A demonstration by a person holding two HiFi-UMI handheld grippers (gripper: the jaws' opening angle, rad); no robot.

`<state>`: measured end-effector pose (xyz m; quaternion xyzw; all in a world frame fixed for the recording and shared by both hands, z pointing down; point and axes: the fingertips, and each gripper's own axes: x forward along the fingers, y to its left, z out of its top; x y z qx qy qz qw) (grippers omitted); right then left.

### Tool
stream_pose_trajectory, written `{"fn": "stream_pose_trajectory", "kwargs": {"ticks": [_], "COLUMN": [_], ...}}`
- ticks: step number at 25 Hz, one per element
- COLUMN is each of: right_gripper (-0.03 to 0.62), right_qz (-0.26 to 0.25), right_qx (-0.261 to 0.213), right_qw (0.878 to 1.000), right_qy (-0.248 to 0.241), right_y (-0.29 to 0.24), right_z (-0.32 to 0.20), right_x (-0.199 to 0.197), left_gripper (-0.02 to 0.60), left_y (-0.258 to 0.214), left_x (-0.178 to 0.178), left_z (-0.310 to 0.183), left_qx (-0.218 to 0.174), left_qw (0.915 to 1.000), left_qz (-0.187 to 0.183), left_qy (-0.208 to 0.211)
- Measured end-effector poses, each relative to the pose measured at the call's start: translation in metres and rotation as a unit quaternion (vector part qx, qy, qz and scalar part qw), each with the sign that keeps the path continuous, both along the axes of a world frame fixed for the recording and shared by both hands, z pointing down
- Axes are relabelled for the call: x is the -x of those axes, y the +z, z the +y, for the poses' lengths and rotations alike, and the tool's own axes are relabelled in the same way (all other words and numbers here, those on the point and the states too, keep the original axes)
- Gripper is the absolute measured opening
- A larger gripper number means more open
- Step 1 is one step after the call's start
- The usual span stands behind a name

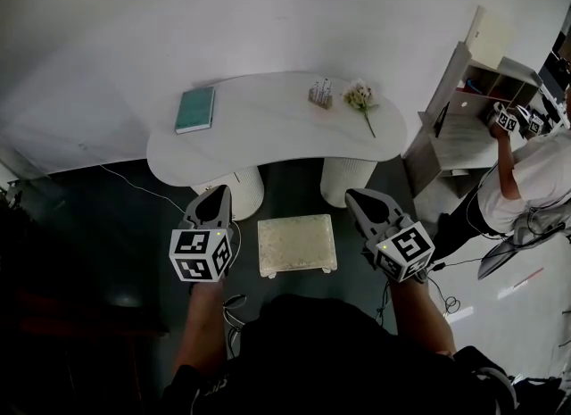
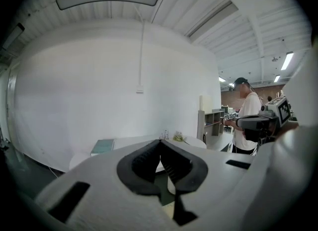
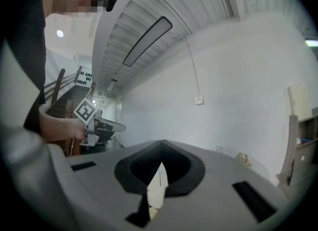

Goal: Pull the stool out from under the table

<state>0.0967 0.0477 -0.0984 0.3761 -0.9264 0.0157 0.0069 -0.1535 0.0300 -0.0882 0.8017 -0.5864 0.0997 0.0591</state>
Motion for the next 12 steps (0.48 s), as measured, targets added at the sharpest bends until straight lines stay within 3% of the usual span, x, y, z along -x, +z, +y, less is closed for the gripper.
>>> {"fn": "stream_pose_trajectory", "kwargs": {"ticks": [12], "right_gripper": [0.003], "right_qz": [0.008], "right_qx": [0.016], "right_qw": [1.0], "right_qy": [0.001], "right_y": [0.017], "right_z": [-0.008], "right_x": [0.026], "left_gripper": [0.009], "left_y": [0.016], "left_x": [0.029], "left_z": [-0.004], "left_qx": [0.012], "left_qw": [0.9999], "left_qz": [0.011], "left_qy": [-0.004]}}
